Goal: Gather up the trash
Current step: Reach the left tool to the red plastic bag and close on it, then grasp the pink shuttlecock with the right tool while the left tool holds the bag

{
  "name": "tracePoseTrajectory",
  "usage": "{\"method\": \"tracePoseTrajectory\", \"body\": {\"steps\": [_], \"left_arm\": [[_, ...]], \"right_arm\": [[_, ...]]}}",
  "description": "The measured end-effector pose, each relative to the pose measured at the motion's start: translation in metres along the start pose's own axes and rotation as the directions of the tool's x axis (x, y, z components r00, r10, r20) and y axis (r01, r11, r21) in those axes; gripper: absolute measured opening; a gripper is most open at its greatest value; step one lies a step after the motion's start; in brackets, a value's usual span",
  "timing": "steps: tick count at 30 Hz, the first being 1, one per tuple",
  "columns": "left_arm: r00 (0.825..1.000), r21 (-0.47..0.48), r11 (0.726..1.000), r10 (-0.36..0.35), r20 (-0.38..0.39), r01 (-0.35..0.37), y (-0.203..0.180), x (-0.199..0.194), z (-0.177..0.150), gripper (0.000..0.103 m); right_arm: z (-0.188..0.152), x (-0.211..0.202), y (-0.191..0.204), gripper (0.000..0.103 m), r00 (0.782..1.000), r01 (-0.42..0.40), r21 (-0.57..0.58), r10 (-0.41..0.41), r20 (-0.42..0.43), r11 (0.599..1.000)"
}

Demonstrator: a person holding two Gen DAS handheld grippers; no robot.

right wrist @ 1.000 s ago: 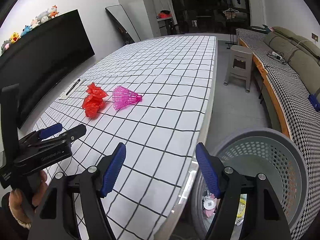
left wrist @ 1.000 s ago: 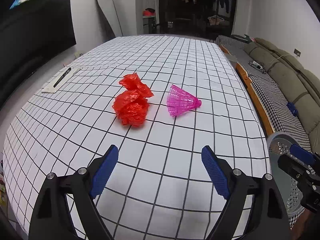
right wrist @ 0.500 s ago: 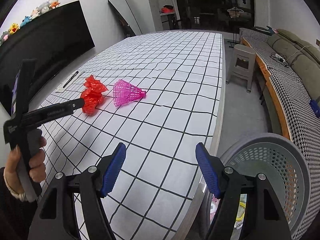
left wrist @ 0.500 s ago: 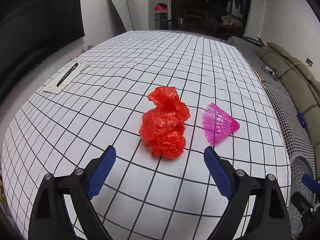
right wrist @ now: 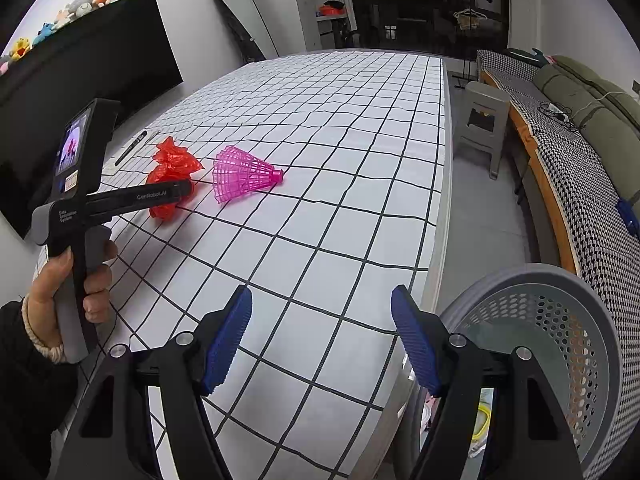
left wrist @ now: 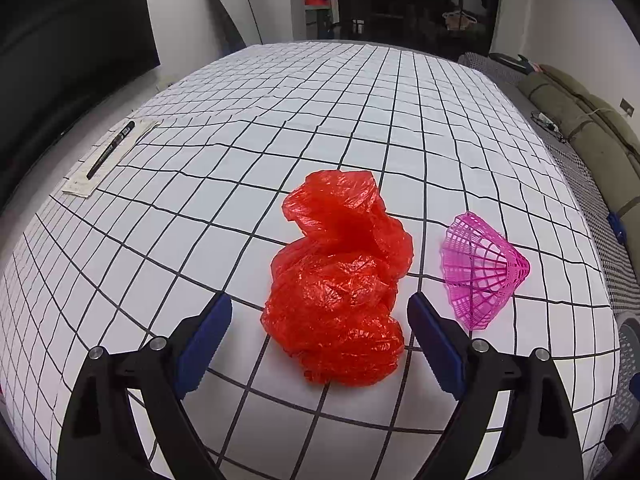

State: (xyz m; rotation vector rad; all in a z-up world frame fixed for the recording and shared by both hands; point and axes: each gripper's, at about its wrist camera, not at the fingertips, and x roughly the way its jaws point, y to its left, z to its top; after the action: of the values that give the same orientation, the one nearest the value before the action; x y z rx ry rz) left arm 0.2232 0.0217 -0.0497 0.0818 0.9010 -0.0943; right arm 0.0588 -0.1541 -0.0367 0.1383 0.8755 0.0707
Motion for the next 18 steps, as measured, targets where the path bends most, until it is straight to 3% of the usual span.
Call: {"method": "tracePoseTrajectory", "body": {"steps": [4,9,18], "left_arm": [[0.999,0.001,1.000,-0.031,-0.019,0.031,0.003,0.008,-0.001,0.061],[0.999,-0.006,0.999,-0.032,0.010,0.032,0.008,0.003,0.000,0.055],[0.997,-0.012,1.000,0.005,0.071,-0.004,0.012,-0.011,0.005,0.054]], "right_arm": [[0.002,0.002,0.002,0.069,1.000,0.007,-0.011,-0.007,-0.003,1.000],[0.008,0.004,0.002,0.069,1.000,0.006,-0.023,-0.006,0.003,1.000],[0.035,0.024,0.017,0.069,0.999,-0.042,-0.050,0.042,-0.001,0.998]]}}
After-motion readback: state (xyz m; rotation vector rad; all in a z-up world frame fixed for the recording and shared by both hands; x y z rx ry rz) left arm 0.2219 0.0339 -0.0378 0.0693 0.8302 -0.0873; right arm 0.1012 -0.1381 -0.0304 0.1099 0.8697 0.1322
